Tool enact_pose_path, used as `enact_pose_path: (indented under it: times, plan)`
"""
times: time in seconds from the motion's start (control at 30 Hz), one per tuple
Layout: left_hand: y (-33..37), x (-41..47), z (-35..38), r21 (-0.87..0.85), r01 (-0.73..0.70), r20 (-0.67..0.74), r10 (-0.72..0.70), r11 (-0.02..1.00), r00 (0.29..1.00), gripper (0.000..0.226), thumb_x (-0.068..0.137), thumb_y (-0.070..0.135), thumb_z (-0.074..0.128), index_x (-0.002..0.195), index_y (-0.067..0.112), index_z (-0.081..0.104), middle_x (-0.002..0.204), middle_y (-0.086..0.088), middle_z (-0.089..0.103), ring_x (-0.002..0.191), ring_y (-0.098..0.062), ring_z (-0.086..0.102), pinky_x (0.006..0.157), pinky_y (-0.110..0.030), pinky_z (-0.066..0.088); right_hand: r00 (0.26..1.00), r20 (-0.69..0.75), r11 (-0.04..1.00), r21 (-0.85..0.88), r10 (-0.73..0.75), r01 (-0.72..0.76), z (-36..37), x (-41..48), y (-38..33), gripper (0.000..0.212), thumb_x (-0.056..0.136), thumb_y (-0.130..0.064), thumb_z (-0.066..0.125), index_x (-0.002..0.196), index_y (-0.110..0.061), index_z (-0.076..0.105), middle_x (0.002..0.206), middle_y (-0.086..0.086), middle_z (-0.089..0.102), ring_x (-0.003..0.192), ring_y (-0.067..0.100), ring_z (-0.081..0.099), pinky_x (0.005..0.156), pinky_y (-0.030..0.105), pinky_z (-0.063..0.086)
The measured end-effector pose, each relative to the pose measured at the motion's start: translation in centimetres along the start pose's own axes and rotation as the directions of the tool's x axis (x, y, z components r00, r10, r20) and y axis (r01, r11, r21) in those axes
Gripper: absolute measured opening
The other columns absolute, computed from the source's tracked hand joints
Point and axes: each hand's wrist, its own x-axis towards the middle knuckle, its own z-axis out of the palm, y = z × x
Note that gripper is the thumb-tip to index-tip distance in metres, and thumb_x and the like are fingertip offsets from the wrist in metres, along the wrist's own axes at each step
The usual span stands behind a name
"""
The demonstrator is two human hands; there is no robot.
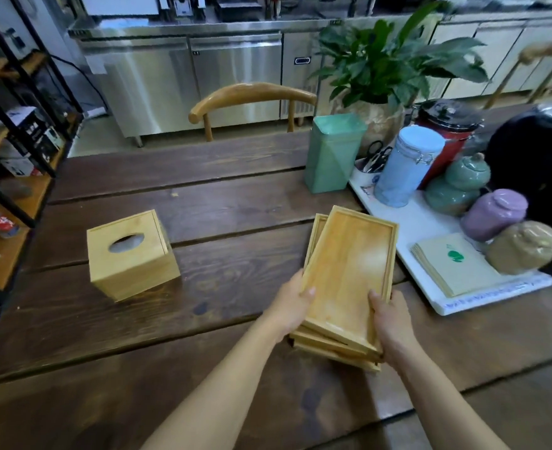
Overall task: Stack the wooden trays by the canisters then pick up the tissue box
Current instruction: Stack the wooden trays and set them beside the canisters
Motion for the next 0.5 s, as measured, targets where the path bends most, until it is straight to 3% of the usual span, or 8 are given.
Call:
enact_pose_path:
  times: [0.1,0.23,0.3,0.4,0.5]
  plan:
    - [-0.4,0.1,0.7,0.157,0.010,-0.065,0.001,0.988,0.998,0.039,0.101,0.025,0.037,0.140,0.020,0.041,0.135,0.001,0.052,0.125,-0.023,0.047,0.098,-0.035,0.039,1.000,-0.010,0.996,-0.084,-0.016,0.015,-0.3,-0.4,0.7,0.034,0.094,-0.026,0.043,0.118,-0.003,0.042,0.106,0.010,0.050,0.093,0.025,0.046,0.078,0.034,0.036]
    - [-0.2,0.4,1.6,0.396,0.071,-0.206,0.014,0.915,0.978,0.029,0.100,0.025,0.041,0.117,0.008,0.057,0.117,-0.012,0.064,0.106,-0.029,0.057,0.082,-0.035,0.046,0.995,0.004,0.979,-0.179,-0.101,0.100,-0.8,-0.5,1.1,0.016,0.093,-0.023,0.045,0.100,-0.009,0.048,0.098,0.009,0.054,0.086,0.024,0.048,0.074,0.034,0.036]
    - [0.2,0.4,2.1,0.468,0.113,-0.281,0.026,0.876,0.959,0.028,0.099,0.027,0.045,0.106,0.003,0.060,0.108,-0.016,0.065,0.098,-0.031,0.060,0.071,-0.033,0.044,0.993,-0.021,0.969,-0.220,-0.118,0.110,-1.0,-0.1,1.5,0.013,0.091,-0.023,0.048,0.094,-0.011,0.050,0.098,0.012,0.055,0.091,0.030,0.052,0.080,0.041,0.043]
    - [0.3,0.3,2.4,0.507,0.162,-0.346,0.027,0.847,0.938,0.030,0.096,0.030,0.051,0.096,0.002,0.062,0.100,-0.014,0.066,0.093,-0.030,0.062,0.065,-0.031,0.040,0.998,-0.035,0.974,-0.224,-0.045,0.036,-1.3,0.7,2.0,0.025,0.089,-0.023,0.051,0.108,-0.007,0.055,0.106,0.010,0.039,0.097,0.031,0.046,0.093,0.043,0.040]
    - [0.1,0.5,2.3,0.575,0.179,-0.390,0.075,0.798,0.918,0.029,0.094,0.031,0.055,0.084,0.005,0.064,0.091,-0.012,0.069,0.085,-0.028,0.065,0.064,-0.032,0.048,0.999,0.006,0.989,-0.142,-0.041,0.041,-1.3,1.2,2.5,0.009,0.088,-0.016,0.053,0.092,-0.008,0.055,0.106,0.018,0.050,0.089,0.031,0.051,0.077,0.040,0.045]
